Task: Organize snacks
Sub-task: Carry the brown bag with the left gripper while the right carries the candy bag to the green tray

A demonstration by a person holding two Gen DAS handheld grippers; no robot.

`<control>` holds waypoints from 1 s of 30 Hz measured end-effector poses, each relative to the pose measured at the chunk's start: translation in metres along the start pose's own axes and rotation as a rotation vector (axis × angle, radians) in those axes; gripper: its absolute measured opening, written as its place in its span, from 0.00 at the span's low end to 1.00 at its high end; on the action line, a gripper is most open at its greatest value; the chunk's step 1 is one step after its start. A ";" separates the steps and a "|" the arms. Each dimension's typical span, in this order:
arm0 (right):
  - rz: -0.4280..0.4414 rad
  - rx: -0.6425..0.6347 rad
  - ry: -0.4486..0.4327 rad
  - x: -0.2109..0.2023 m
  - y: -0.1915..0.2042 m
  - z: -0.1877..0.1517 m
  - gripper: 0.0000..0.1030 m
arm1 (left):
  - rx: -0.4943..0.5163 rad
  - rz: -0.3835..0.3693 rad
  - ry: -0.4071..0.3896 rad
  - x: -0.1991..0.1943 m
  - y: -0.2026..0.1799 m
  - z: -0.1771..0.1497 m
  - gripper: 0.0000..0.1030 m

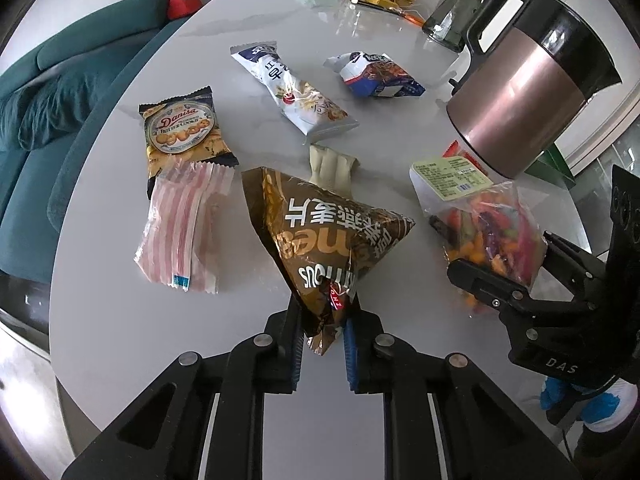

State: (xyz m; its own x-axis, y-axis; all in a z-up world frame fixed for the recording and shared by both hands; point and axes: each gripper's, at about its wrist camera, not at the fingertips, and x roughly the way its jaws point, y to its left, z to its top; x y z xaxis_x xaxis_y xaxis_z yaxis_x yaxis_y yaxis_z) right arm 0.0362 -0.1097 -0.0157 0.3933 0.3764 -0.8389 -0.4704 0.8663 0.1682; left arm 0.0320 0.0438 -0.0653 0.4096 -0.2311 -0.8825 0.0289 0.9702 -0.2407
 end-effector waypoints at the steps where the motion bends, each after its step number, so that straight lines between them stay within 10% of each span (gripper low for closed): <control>1: -0.001 0.001 -0.001 -0.001 0.000 -0.001 0.40 | 0.000 -0.004 0.001 0.000 -0.001 -0.001 0.13; 30: -0.099 0.128 -0.049 -0.081 -0.011 -0.048 0.39 | 0.435 -0.172 0.016 -0.033 -0.076 -0.004 0.13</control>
State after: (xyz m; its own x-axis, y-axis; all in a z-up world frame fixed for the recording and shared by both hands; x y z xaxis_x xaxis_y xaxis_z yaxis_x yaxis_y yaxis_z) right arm -0.0280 -0.1657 0.0260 0.4721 0.2994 -0.8292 -0.3240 0.9337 0.1526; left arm 0.0130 -0.0230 -0.0197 0.3518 -0.3889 -0.8515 0.4760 0.8576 -0.1950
